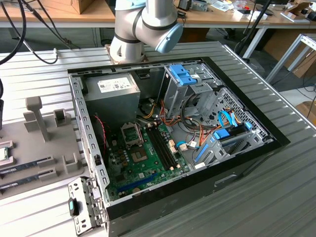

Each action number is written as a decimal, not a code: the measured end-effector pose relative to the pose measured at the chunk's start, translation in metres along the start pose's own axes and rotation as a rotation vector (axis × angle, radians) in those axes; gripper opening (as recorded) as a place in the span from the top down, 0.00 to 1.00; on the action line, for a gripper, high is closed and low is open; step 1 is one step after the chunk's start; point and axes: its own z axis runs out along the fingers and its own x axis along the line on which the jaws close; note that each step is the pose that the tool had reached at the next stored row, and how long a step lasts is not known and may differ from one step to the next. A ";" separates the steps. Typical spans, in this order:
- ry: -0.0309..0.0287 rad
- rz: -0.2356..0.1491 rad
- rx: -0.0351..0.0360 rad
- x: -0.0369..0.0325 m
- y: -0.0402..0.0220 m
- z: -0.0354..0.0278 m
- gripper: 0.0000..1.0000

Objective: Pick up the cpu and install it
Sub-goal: 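Pick up the cpu and move it towards the insertion slot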

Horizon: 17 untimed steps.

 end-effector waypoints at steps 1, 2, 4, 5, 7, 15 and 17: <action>0.0000 0.000 0.0000 0.0000 0.0000 0.0002 0.52; 0.0000 0.000 0.0000 0.0000 0.0000 0.0004 0.52; 0.0000 0.000 0.0000 -0.0001 0.0001 0.0012 0.52; 0.0000 0.000 0.0000 -0.0002 0.0001 0.0014 0.52; 0.0000 0.000 0.0000 -0.0002 0.0001 0.0023 0.52; 0.0000 0.000 0.0000 -0.0004 0.0002 0.0050 0.52; 0.0001 0.000 0.0000 -0.0004 0.0003 0.0056 0.52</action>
